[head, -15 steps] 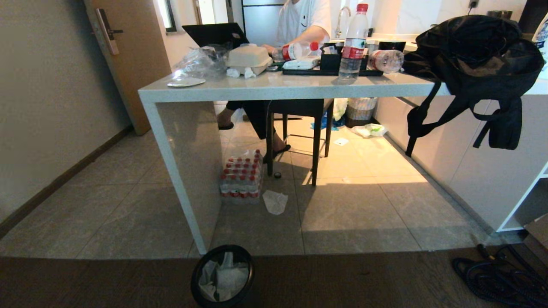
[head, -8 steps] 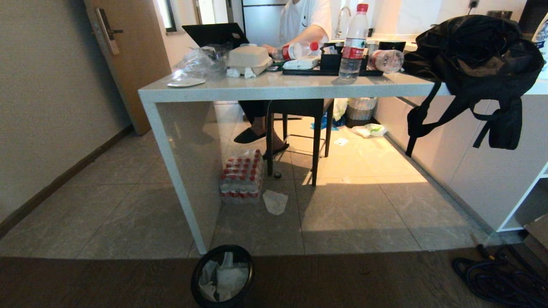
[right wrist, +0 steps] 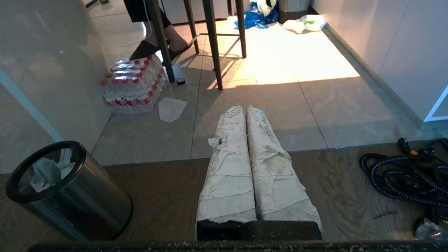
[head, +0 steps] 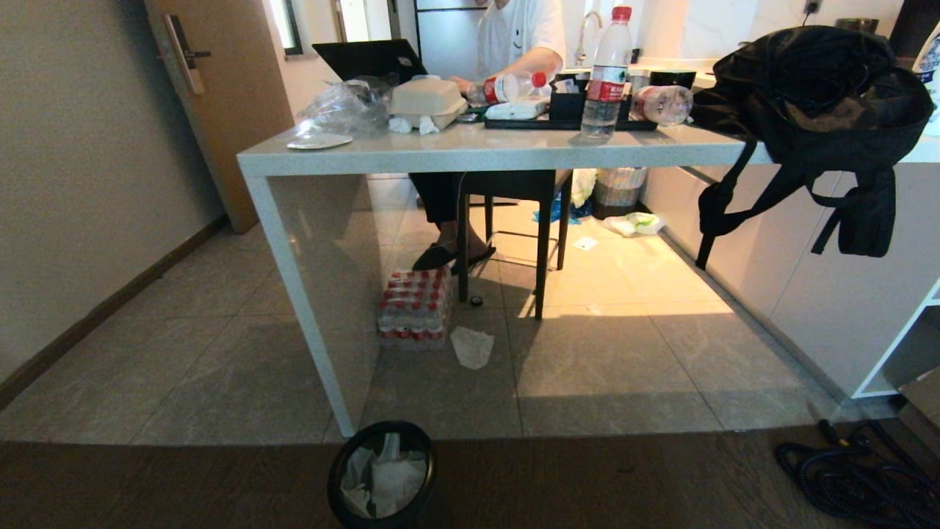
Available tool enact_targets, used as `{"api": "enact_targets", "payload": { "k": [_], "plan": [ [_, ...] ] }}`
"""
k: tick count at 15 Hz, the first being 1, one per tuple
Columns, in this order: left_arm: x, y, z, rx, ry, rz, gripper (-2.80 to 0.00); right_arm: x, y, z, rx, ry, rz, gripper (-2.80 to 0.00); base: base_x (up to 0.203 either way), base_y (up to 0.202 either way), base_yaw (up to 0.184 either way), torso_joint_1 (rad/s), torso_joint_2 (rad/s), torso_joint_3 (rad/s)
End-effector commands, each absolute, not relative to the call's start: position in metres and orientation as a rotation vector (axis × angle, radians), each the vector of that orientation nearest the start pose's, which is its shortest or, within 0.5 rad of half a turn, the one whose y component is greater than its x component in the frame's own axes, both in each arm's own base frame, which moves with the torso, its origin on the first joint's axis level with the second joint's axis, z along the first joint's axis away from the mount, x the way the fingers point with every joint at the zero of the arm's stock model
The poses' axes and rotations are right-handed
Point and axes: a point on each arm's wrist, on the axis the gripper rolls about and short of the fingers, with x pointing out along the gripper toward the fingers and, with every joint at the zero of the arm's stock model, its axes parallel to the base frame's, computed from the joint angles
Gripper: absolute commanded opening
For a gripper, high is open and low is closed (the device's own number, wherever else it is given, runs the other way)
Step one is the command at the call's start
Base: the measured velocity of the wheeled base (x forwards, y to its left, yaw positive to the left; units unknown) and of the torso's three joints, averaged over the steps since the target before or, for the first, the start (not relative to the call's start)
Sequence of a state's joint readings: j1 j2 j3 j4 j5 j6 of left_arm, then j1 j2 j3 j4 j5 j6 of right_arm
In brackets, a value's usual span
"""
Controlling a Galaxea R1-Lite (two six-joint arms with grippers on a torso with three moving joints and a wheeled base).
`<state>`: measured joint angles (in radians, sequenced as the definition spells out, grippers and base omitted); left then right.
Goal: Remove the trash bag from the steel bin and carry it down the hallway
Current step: Place the outer trash can on the ground
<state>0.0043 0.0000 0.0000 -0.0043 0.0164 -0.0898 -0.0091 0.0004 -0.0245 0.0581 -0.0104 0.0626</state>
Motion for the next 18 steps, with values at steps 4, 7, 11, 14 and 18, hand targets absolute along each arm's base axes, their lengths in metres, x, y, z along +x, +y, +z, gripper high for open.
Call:
{"api": "enact_targets", "payload": {
  "k": [4, 7, 11, 14, 18],
  "plan": [
    [-0.0227, 0.0003, 0.0755, -0.092, -0.004, 0.023, -2.80, -0.0249, 0.0000, 0.0762, 0.063, 0.032, -0.021, -2.80, 0.000, 0.000, 0.000, 0.000, 0.00, 0.000],
    [-0.0228, 0.0003, 0.0760, -0.091, -0.006, 0.023, -2.80, -0.0249, 0.0000, 0.0762, 0.063, 0.032, -0.021, -2.80, 0.000, 0.000, 0.000, 0.000, 0.00, 0.000],
    [-0.0228, 0.0004, 0.0756, -0.091, -0.003, 0.026, -2.80, -0.0249, 0.0000, 0.0762, 0.063, 0.032, -0.021, -2.80, 0.000, 0.000, 0.000, 0.000, 0.00, 0.000],
    [-0.0228, 0.0003, 0.0756, -0.079, 0.000, 0.024, -2.80, -0.0249, 0.0000, 0.0762, 0.063, 0.032, -0.021, -2.80, 0.020, 0.000, 0.000, 0.001, 0.00, -0.002],
    [-0.0227, 0.0003, 0.0752, -0.086, -0.001, 0.025, -2.80, -0.0249, 0.0000, 0.0762, 0.063, 0.032, -0.021, -2.80, 0.052, 0.000, 0.002, 0.001, 0.00, 0.001]
  ]
}}
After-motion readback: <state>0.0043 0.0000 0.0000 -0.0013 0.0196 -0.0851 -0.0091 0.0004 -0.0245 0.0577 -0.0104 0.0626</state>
